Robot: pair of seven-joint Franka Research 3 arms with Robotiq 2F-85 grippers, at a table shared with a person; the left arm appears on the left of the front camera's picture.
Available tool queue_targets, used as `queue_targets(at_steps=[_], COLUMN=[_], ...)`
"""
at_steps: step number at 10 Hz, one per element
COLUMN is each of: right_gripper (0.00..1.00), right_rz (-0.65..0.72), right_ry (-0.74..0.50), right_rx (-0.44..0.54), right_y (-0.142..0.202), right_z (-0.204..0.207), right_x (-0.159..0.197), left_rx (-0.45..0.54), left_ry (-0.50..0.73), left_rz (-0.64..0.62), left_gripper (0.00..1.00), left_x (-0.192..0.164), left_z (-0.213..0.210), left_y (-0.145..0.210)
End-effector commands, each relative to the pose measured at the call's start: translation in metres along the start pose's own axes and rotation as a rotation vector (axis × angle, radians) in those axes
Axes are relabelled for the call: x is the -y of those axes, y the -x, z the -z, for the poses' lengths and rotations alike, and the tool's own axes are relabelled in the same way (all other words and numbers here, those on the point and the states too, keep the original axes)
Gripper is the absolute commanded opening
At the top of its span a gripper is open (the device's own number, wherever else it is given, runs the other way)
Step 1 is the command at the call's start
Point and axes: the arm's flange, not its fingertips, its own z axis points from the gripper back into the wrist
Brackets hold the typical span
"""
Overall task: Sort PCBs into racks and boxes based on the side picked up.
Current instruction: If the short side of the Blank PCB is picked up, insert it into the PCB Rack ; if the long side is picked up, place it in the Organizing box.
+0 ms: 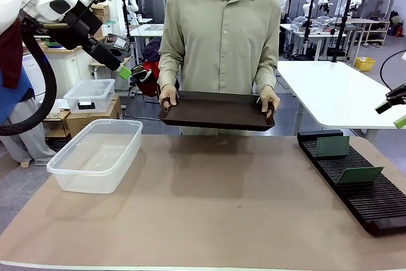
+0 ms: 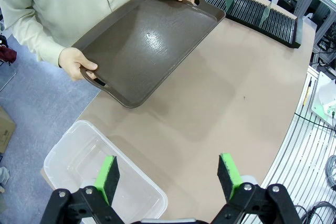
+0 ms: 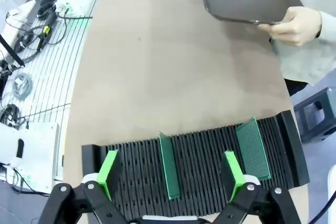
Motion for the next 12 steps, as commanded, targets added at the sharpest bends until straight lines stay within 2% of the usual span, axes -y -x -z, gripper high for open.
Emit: queue_targets(at_steps=[1,4,6,7,9,12], right_gripper=[1.0,1.0,1.0,1.0,1.0,1.0], right_rz=[0.087,0.195,0.268,0.287,0.267,0.197], right_ry=[0.016,0.064,0.115,0.181,0.273,0.331], right_rx=[-0.03,-0.035,0.032,0.036,0.067,0.119], right_y=[-0.021,-0.054,-0.073,-0.078,-0.089,-0.1], right_z=[0.003,-0.012,-0.023,-0.029,-0.038,-0.046], right_x=[-0.014,-0.023,-0.033,-0.035,-0.046,-0.057], left_rx=[0.0,0.0,0.0,0.0,0.0,0.0], left_ry=[0.01,0.01,0.01,0.01,0.01,0.01], left_rz=[-0.003,-0.003,-0.003,-0.003,-0.003,-0.003], left_gripper=[1.0,1.0,1.0,1.0,1.0,1.0], left_x=[-0.001,-0.001,-0.001,-0.001,-0.001,-0.001], left_z=[0.001,0.001,0.001,0.001,0.001,0.001], left_y=[0.002,0.002,0.002,0.002,0.002,0.002])
